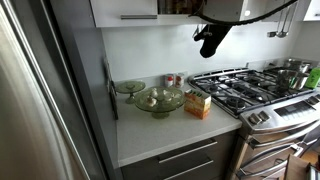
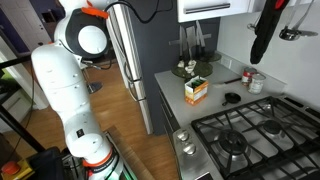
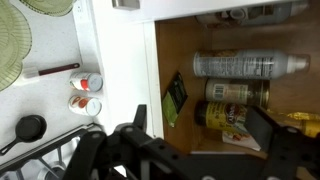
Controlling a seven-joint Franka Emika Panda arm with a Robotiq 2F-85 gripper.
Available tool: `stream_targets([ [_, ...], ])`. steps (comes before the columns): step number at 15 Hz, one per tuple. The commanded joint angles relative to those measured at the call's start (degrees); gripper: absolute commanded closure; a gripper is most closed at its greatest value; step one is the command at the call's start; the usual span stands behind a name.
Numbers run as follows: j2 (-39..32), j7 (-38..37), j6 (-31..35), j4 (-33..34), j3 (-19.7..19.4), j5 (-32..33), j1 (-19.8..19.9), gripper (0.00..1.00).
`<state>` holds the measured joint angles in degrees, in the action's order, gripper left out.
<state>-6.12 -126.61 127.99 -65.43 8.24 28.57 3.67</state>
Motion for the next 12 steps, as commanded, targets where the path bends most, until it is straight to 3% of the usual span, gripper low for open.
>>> stream_targets([
  [1, 9.4, 6.7, -0.4, -11.3, 0.5, -2.6, 0.5, 0.00],
  [9, 26.0, 24.5, 0.1, -28.9, -1.2, -5.2, -1.5, 0.00],
  [10, 19.9, 20.2, -0.3, -21.5, 0.5, -2.6, -0.1, 0.00],
  [12, 23.2, 22.9, -0.2, -24.8, 0.7, -3.8, 0.2, 0.00],
])
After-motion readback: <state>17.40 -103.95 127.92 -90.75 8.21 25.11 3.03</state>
